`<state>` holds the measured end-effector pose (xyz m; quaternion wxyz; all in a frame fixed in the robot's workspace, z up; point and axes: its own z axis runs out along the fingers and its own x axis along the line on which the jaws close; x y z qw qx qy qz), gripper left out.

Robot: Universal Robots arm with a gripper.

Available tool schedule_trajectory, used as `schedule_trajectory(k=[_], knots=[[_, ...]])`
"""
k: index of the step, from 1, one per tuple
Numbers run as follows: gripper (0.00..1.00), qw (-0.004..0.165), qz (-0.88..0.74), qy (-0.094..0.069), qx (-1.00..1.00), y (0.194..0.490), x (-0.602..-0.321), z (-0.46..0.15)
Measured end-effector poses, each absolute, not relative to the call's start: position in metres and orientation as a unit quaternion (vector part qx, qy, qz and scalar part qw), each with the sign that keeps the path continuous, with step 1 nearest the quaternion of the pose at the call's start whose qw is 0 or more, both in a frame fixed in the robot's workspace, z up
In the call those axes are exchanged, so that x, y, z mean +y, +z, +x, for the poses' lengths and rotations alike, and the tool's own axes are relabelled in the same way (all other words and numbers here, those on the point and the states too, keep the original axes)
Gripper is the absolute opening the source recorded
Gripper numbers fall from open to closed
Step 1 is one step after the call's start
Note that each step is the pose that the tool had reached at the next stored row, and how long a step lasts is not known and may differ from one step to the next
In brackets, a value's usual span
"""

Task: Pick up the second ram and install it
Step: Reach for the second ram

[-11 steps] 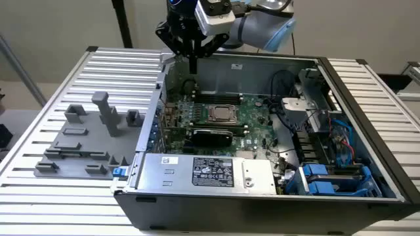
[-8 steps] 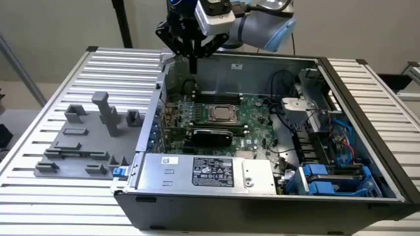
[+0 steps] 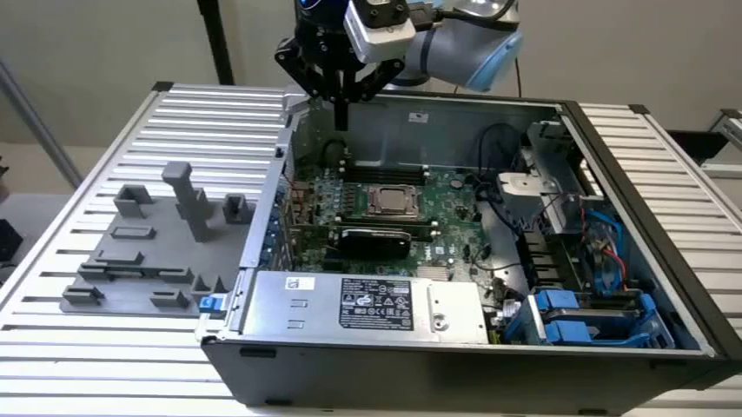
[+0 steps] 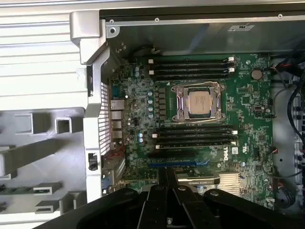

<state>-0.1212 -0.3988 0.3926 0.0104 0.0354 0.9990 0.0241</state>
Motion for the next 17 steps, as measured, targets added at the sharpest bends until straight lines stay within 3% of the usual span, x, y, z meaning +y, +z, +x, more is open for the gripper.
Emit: schedule_trajectory(k=[17], knots=[[0.0,0.013,0.035,0.024,0.999,0.393,-0.41,-0.193]])
